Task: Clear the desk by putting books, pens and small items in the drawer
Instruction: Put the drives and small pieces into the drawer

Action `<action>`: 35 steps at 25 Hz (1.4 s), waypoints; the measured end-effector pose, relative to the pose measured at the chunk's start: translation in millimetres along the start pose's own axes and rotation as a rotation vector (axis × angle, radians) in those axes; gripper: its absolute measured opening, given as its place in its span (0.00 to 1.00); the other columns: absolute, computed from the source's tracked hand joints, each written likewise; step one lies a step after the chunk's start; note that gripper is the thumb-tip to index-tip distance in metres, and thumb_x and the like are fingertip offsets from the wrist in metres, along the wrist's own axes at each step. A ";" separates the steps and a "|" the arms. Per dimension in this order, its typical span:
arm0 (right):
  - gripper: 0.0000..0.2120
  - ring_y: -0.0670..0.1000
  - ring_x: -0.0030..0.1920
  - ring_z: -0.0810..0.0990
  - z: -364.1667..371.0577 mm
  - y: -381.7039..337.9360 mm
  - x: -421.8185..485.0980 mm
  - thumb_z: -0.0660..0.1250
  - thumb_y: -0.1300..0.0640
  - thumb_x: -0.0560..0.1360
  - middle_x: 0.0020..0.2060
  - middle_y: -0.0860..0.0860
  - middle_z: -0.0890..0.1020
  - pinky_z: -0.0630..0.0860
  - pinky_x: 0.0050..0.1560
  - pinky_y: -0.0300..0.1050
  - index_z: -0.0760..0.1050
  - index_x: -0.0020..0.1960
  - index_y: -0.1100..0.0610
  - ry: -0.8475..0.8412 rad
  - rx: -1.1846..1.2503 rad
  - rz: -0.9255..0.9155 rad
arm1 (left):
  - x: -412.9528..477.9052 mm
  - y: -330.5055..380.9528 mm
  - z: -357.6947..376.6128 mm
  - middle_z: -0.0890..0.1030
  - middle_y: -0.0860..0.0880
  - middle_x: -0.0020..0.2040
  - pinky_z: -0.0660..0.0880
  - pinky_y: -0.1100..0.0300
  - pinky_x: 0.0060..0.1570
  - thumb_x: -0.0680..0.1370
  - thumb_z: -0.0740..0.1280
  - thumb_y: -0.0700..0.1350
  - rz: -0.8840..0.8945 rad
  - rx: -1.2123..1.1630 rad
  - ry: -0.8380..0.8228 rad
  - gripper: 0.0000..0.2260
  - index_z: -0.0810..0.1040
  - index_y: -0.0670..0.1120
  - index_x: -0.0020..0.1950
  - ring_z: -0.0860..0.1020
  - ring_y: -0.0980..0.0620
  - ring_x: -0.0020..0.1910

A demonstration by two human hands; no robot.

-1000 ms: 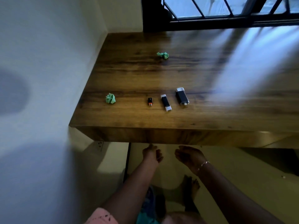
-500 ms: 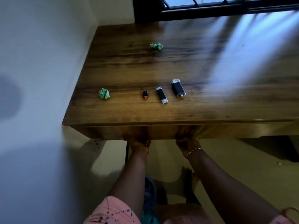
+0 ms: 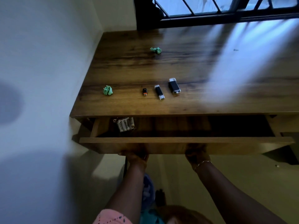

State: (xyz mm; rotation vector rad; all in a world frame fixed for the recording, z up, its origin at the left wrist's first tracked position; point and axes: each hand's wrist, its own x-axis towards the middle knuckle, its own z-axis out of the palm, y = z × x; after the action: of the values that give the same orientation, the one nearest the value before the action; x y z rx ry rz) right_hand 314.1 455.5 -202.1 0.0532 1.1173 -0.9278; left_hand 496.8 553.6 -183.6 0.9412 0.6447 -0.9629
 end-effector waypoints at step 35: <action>0.08 0.54 0.35 0.72 -113.9 10.2 -186.8 0.58 0.76 0.72 0.32 0.58 0.75 0.72 0.34 0.44 0.71 0.41 0.66 -0.173 -0.774 0.153 | -176.8 -44.9 -95.3 0.72 0.36 0.64 0.71 0.52 0.54 0.81 0.57 0.52 0.921 0.612 0.513 0.23 0.65 0.37 0.70 0.72 0.39 0.61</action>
State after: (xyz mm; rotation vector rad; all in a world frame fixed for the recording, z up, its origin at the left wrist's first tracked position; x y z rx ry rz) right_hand 214.1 629.3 -114.0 -0.5568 1.2240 -0.3128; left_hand 372.8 696.0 -101.9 1.8431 0.2471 -0.0530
